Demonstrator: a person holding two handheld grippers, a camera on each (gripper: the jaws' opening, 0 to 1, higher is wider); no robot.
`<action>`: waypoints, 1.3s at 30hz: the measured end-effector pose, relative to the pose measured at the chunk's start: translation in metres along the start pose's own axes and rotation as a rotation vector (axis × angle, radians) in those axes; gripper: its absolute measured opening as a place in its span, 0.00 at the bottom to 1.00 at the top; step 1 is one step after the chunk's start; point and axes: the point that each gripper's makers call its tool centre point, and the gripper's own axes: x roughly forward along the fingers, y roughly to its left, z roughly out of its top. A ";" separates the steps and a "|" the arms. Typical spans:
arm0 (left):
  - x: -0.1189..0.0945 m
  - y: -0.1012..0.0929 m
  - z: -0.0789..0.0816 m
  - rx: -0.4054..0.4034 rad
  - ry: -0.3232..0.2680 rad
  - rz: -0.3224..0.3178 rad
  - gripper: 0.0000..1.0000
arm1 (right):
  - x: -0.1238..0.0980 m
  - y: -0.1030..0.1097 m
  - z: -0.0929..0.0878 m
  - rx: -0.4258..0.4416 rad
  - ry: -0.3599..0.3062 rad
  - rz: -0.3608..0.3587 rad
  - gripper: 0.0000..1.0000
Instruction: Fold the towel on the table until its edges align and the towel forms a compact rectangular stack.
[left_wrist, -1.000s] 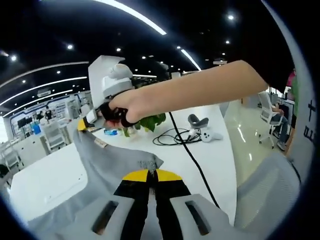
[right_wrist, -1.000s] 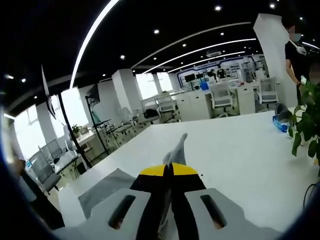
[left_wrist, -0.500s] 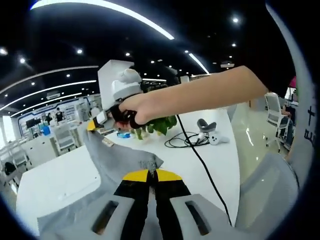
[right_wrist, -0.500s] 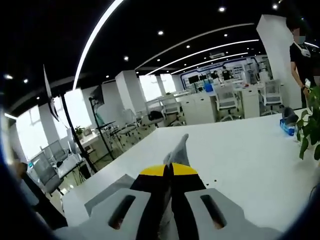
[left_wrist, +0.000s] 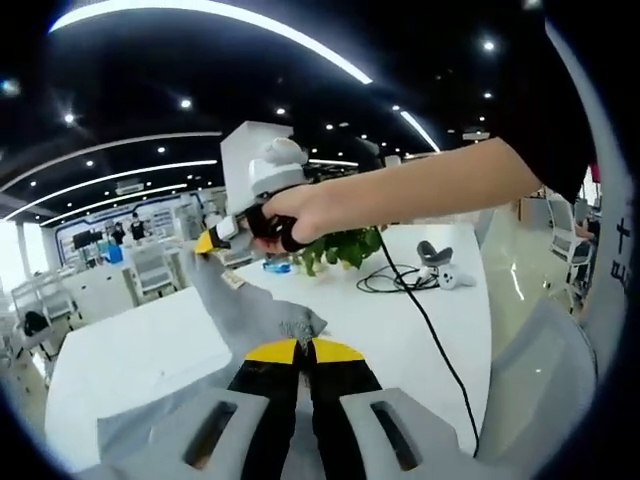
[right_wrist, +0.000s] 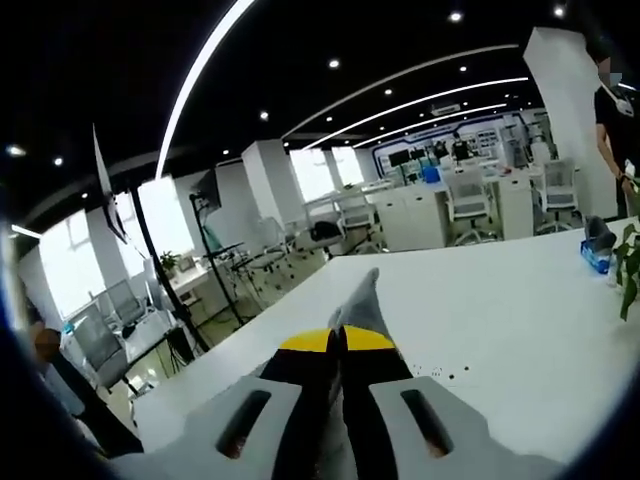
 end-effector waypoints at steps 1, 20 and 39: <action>-0.003 0.002 -0.001 0.001 0.000 0.005 0.03 | 0.002 0.004 0.000 -0.002 0.001 0.004 0.00; -0.056 0.053 -0.018 -0.030 0.016 0.140 0.03 | 0.044 0.060 -0.006 -0.021 0.022 0.081 0.00; -0.081 0.076 -0.041 -0.070 0.051 0.227 0.03 | 0.069 0.080 -0.019 0.000 0.046 0.129 0.00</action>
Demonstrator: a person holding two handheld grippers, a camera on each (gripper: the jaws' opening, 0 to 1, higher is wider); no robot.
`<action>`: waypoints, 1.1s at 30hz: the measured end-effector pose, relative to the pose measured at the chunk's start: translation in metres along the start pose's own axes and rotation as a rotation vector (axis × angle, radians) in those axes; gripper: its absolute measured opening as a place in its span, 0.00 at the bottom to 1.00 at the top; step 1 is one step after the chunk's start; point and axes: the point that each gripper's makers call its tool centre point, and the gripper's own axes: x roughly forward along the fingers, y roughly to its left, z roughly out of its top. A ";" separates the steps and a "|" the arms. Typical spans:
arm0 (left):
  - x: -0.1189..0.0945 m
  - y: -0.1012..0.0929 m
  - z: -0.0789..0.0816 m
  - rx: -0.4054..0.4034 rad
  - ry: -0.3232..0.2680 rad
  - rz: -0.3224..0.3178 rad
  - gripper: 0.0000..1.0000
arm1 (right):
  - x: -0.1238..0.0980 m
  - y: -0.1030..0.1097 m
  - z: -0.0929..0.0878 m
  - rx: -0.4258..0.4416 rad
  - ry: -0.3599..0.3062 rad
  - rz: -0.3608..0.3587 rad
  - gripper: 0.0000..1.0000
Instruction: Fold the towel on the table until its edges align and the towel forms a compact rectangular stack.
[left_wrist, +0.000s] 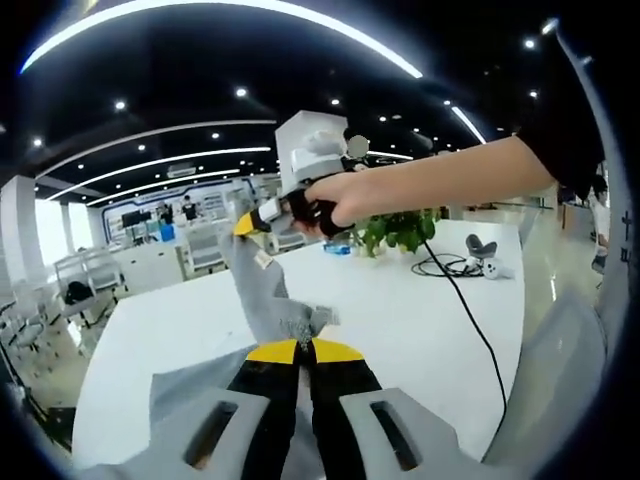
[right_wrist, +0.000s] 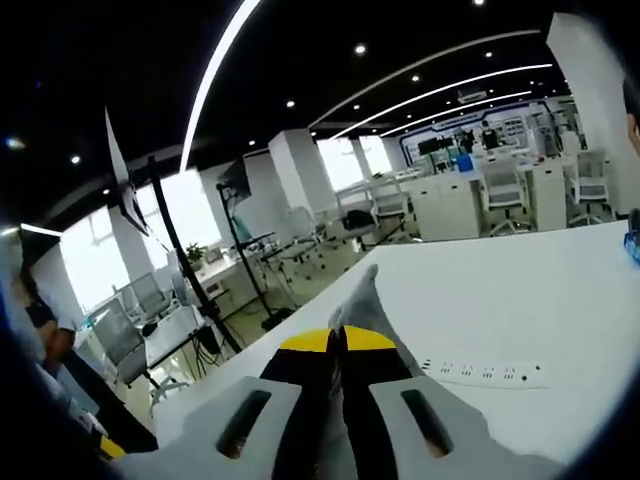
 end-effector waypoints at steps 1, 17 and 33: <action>-0.001 0.002 0.000 -0.001 0.001 0.003 0.03 | 0.001 0.001 0.000 -0.001 0.001 0.003 0.00; -0.018 0.026 -0.014 -0.040 0.013 0.076 0.03 | 0.029 0.025 -0.010 0.006 0.024 0.051 0.00; -0.032 0.046 -0.034 -0.096 0.024 0.149 0.03 | 0.055 0.039 -0.029 0.012 0.063 0.085 0.00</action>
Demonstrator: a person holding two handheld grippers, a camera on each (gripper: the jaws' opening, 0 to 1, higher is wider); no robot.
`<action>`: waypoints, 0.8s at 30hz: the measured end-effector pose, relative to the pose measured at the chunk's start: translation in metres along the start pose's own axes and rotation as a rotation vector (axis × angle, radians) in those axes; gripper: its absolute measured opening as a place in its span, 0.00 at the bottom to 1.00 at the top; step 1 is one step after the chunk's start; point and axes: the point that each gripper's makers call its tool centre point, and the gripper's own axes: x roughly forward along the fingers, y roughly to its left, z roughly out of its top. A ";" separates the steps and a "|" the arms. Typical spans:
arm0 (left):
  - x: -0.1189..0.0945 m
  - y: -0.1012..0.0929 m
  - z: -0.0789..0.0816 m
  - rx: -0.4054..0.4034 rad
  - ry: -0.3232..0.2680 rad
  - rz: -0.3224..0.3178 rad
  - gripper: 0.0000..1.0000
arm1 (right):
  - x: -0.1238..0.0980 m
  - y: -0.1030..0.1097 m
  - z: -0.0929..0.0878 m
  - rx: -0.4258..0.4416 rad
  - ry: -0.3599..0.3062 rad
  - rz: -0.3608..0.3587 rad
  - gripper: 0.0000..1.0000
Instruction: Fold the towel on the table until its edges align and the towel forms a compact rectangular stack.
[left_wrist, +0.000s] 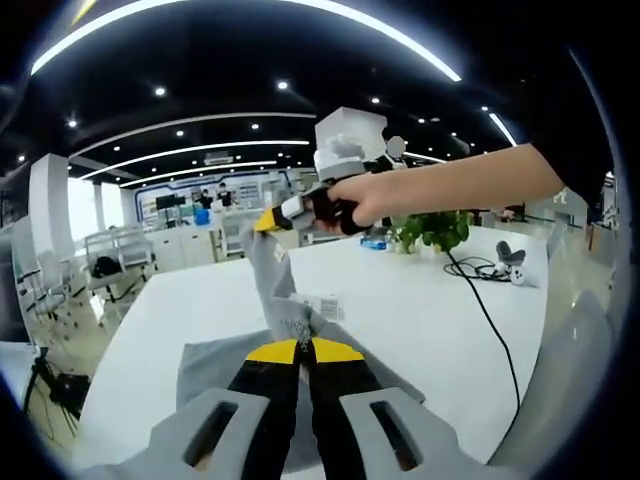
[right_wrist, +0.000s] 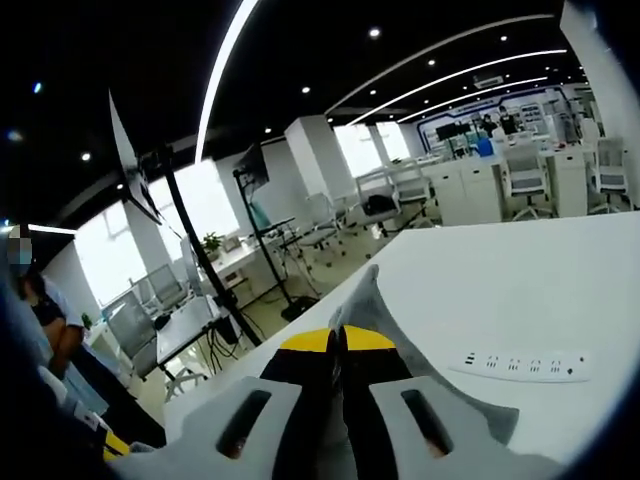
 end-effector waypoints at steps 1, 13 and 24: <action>0.000 0.001 -0.002 -0.005 0.002 0.004 0.03 | 0.002 0.001 -0.001 0.001 0.002 0.002 0.00; -0.005 0.028 -0.032 -0.104 0.021 0.071 0.03 | 0.037 0.006 -0.033 0.005 0.059 0.014 0.00; -0.007 0.054 -0.064 -0.227 0.018 0.140 0.03 | 0.073 0.006 -0.064 0.023 0.112 0.020 0.00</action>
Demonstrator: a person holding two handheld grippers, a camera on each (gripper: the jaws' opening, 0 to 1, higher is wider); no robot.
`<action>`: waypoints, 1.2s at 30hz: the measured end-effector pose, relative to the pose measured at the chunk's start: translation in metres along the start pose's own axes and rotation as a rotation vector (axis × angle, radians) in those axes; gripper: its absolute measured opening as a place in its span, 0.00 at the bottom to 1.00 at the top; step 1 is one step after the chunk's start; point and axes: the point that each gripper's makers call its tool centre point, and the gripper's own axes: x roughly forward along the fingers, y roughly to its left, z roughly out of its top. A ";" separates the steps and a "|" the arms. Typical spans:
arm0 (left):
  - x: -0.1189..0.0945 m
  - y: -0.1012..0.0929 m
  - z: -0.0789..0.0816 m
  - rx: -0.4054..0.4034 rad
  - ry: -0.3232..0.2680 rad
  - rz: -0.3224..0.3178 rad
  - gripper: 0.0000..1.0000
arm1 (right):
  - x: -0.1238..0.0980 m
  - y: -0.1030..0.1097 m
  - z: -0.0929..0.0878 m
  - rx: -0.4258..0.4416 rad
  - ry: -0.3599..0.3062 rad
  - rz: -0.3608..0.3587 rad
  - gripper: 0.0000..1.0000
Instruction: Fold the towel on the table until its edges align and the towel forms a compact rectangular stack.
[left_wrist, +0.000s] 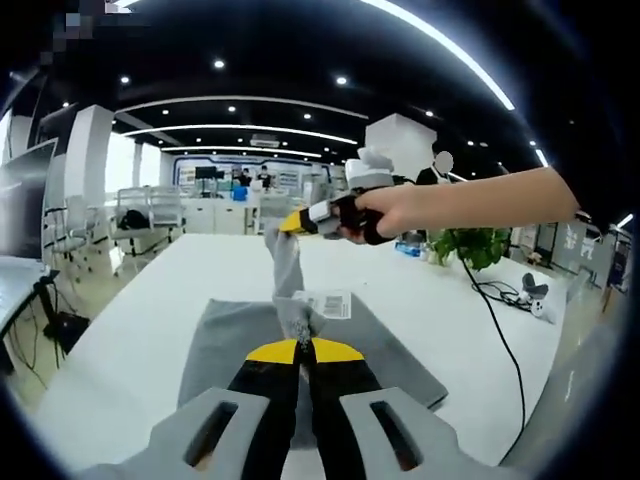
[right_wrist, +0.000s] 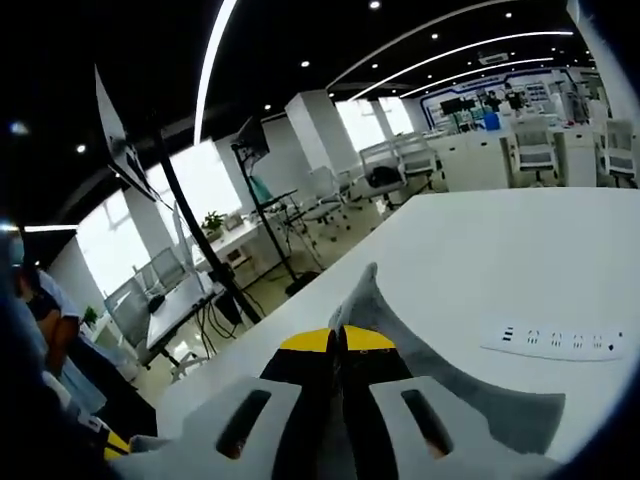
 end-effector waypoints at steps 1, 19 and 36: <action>0.000 0.002 -0.002 -0.008 0.001 0.004 0.03 | 0.005 0.000 -0.003 0.006 0.003 0.003 0.00; 0.003 0.045 -0.039 -0.153 -0.003 0.126 0.03 | 0.068 -0.006 -0.040 0.018 0.064 -0.003 0.00; 0.009 0.087 -0.090 -0.253 0.022 0.262 0.03 | 0.126 -0.001 -0.079 -0.088 0.085 -0.040 0.00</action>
